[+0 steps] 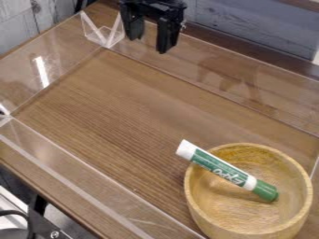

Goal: Put the blue object in the brown bowl

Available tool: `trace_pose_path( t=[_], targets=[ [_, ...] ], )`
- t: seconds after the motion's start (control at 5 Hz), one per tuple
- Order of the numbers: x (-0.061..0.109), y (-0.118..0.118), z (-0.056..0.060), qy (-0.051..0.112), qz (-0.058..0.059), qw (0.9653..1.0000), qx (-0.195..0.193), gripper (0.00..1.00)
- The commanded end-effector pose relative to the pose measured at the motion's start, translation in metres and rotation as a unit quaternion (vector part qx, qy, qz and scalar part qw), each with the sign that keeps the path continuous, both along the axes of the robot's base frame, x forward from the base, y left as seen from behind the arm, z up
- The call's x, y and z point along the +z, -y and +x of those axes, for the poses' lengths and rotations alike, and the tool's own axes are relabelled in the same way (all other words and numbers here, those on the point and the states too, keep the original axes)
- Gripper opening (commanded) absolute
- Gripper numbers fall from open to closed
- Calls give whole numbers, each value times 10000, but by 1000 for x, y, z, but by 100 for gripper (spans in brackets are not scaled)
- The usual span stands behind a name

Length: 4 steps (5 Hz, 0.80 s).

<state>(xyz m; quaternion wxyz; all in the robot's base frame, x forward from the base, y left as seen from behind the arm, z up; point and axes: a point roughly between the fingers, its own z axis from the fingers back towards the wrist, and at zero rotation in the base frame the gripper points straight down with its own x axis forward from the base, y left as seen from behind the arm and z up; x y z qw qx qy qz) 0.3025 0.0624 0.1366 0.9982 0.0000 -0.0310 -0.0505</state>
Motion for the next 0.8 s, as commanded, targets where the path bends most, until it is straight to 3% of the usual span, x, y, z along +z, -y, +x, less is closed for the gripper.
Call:
trace_pose_path(
  t=[0.0, 0.6],
  targets=[
    [19, -4, 2, 370, 100, 9993, -11, 100],
    [16, -7, 5, 445, 166, 9988, -132, 100]
  ],
)
